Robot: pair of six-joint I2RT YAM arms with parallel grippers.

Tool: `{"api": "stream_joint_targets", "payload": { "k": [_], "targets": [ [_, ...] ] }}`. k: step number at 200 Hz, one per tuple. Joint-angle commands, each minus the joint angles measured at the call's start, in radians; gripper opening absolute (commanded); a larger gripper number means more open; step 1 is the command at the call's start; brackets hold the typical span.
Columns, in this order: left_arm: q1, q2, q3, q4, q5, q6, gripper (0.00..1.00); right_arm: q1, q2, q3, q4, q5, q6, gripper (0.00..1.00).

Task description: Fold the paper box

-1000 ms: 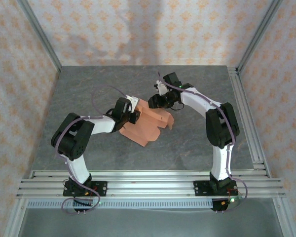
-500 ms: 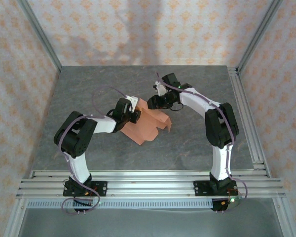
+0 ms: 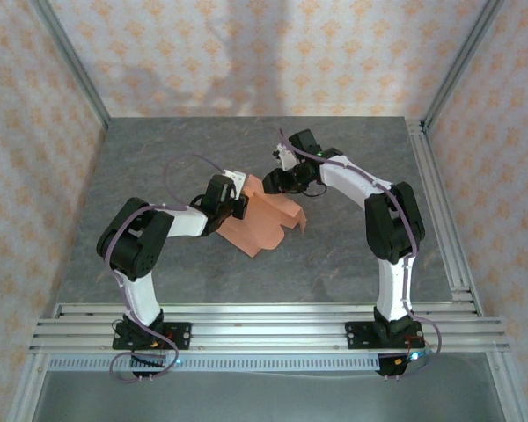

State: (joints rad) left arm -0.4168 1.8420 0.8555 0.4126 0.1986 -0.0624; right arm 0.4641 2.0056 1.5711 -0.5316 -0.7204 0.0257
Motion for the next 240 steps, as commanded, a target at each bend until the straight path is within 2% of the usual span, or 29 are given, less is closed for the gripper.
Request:
{"api": "stream_joint_targets", "payload": {
  "k": [1,70,115,144,198,217,240],
  "targets": [
    [-0.001,0.008,0.02,0.041,0.031,-0.004,0.02,0.005,0.032,0.034,-0.011,0.001,0.006,0.54],
    [-0.001,0.018,0.028,0.029,0.035,0.009,0.02,0.01,0.103,0.135,0.007,-0.015,0.022,0.65],
    [0.0,0.023,0.025,0.038,0.028,0.006,0.03,0.012,0.138,0.158,0.018,-0.046,0.028,0.65],
    [0.007,0.026,0.029,0.054,0.016,-0.005,0.18,0.011,0.133,0.133,0.022,-0.056,0.028,0.61],
    [0.028,0.04,0.053,0.03,0.023,-0.041,0.34,0.011,0.142,0.115,0.016,-0.069,0.032,0.57],
    [0.032,0.046,0.057,0.029,0.039,-0.046,0.43,0.011,0.147,0.116,0.016,-0.084,0.034,0.56],
    [0.035,0.049,0.068,0.023,0.06,-0.049,0.46,0.011,0.154,0.118,0.015,-0.09,0.037,0.55]
  ]
}}
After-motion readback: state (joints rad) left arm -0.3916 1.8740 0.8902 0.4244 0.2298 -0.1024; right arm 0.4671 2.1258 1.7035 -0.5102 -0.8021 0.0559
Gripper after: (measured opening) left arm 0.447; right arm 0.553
